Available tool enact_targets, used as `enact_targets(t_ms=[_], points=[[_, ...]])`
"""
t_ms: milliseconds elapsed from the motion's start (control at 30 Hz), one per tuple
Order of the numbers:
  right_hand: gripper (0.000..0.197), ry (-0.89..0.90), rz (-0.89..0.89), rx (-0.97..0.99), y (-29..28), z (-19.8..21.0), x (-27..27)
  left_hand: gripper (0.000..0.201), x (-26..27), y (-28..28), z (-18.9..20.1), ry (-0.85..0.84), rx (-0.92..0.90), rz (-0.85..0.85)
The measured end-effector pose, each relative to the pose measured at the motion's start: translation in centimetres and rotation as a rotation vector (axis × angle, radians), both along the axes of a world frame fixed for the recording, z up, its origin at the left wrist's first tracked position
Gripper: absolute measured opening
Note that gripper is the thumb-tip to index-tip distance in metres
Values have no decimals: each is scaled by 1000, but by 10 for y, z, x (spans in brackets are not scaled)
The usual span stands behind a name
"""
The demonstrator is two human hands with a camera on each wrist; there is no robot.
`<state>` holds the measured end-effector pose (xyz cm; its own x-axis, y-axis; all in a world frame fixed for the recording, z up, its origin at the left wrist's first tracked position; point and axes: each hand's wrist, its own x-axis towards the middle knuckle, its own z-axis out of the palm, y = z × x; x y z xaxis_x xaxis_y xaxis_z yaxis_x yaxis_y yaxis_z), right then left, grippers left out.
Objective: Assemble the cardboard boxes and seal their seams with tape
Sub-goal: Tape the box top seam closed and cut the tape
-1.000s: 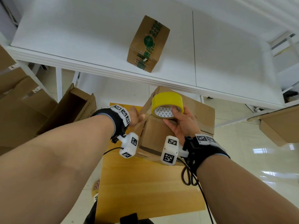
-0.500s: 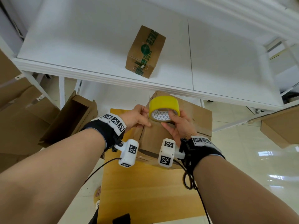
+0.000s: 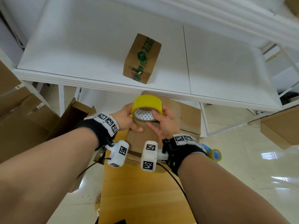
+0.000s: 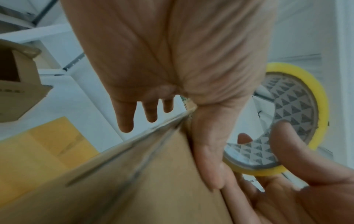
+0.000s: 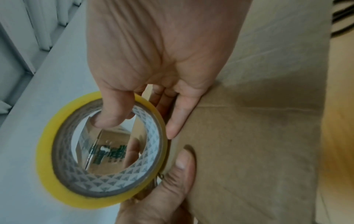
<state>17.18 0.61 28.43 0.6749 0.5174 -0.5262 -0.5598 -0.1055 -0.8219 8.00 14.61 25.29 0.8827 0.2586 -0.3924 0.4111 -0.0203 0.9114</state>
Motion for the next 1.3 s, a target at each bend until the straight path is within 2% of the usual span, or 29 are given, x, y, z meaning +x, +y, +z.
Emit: enact_targets(t_ms=[67,167,267,400,533,633,733,933,1033,1300], points=[[18,20,1,13,11,1,-5,84,-2,11,7,23,24,27],[20,18,15,8,20,1,-9,92,-5,27,7,80,21,49],[21,-14,61,-31,20,3,-4,93,-8,27,3,127,-56,-1],[22,-107,178,-109,12,10,9,110,-8,23,0,213,-127,-83],[29,-297,287,-155,10,17,16,98,-6,25,4,302,-8,-129],[34,-338,300,-142,9,20,18,98,-5,25,7,313,67,-167],[32,-361,326,-147,2,24,20,95,-6,22,9,317,64,-173],[33,-319,331,-126,-12,25,23,82,-7,15,11,295,2,-159],[34,-322,345,-105,-17,26,25,73,-7,13,9,291,-123,-130],[37,-336,451,-146,-34,37,37,71,-6,10,12,264,-218,-112]])
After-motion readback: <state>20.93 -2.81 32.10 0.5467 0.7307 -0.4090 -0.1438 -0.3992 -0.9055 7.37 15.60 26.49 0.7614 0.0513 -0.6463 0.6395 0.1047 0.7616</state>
